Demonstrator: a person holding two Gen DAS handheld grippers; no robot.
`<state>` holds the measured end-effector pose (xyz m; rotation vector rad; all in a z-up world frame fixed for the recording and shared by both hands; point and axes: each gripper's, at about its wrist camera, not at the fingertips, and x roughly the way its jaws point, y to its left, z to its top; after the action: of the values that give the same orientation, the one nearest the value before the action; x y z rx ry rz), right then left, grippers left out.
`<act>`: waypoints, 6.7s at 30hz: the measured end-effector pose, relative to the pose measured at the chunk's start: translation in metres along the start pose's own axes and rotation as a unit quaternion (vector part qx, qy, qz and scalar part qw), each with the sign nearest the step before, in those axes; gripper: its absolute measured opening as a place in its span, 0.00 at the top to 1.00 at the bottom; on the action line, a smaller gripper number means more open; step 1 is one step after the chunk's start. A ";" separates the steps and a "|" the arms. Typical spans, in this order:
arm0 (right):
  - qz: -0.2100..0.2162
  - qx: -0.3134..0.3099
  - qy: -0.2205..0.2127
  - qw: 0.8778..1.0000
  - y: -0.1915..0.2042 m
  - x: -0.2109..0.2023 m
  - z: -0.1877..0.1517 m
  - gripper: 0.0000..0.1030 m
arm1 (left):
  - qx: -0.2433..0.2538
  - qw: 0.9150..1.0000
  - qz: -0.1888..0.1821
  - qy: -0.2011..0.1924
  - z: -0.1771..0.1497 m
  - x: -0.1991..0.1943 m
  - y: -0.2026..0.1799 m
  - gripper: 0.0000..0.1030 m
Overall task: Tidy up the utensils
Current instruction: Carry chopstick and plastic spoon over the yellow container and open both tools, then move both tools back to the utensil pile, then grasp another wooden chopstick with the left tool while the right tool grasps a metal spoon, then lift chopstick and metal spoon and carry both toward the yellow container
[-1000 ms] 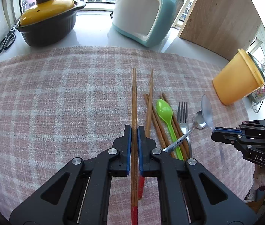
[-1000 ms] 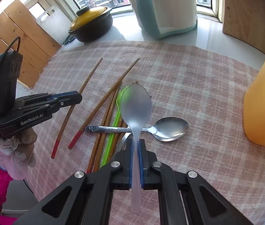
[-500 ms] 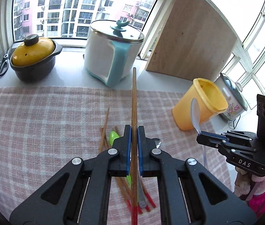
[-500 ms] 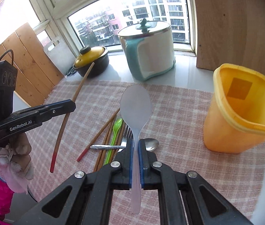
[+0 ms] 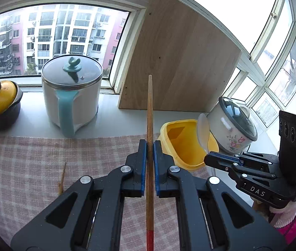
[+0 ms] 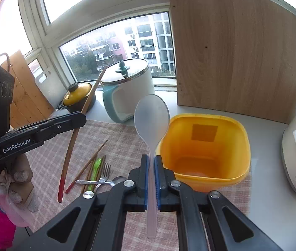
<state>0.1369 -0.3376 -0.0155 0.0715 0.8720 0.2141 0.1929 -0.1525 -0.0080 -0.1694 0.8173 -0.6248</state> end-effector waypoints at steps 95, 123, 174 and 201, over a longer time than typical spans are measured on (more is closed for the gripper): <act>-0.038 0.040 -0.026 0.998 0.030 0.002 -0.047 0.12 | 0.009 0.992 0.103 0.073 -0.050 -0.032 0.102 0.94; 0.037 0.224 0.104 0.968 0.036 0.162 -0.101 0.64 | 0.000 0.974 0.073 0.217 -0.108 0.062 0.155 0.95; 0.003 0.108 0.103 0.989 0.065 0.163 -0.067 0.97 | 0.027 0.971 0.119 0.204 -0.106 0.074 0.163 0.96; -0.024 -0.006 0.021 0.999 0.095 0.080 -0.037 1.00 | -0.017 0.994 0.072 0.083 -0.096 -0.004 0.129 0.96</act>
<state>0.1435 -0.2289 -0.0849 0.0351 0.9132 0.1763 0.1802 -0.0371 -0.1190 -0.0882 0.9926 -0.4935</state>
